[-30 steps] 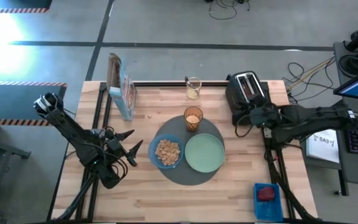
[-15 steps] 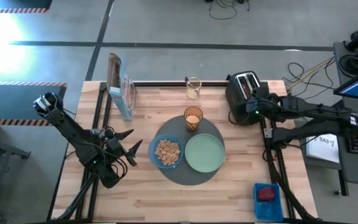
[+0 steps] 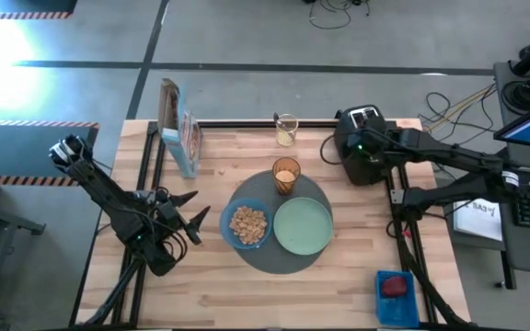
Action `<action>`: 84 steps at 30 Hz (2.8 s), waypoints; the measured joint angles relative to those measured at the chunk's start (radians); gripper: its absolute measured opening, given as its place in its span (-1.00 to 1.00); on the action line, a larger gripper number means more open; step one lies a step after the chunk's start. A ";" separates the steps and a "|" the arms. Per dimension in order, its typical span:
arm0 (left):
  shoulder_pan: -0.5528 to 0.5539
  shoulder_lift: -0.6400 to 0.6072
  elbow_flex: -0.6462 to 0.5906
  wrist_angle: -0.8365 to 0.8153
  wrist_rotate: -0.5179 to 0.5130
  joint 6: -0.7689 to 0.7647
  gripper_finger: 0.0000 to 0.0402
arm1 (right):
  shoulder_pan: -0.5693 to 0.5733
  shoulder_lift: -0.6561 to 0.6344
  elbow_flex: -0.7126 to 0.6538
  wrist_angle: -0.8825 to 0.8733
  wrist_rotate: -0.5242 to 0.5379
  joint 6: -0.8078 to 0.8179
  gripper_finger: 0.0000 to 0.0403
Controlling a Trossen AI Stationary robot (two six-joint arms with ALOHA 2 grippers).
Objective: Arrange a breakfast setting
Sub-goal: Put the toasted bread on the light green plate from the toaster
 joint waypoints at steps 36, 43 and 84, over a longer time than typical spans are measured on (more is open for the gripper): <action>0.000 -0.006 0.000 -0.001 0.037 -0.026 0.34 | -0.176 0.036 -0.076 0.048 -0.017 -0.088 -0.16; 0.000 -0.006 0.000 -0.001 0.047 -0.026 0.34 | -0.187 0.036 -0.085 0.055 -0.019 -0.087 -0.28; 0.001 -0.009 -0.005 -0.003 0.043 -0.026 0.34 | -0.219 0.035 -0.115 0.187 -0.059 -0.208 -0.94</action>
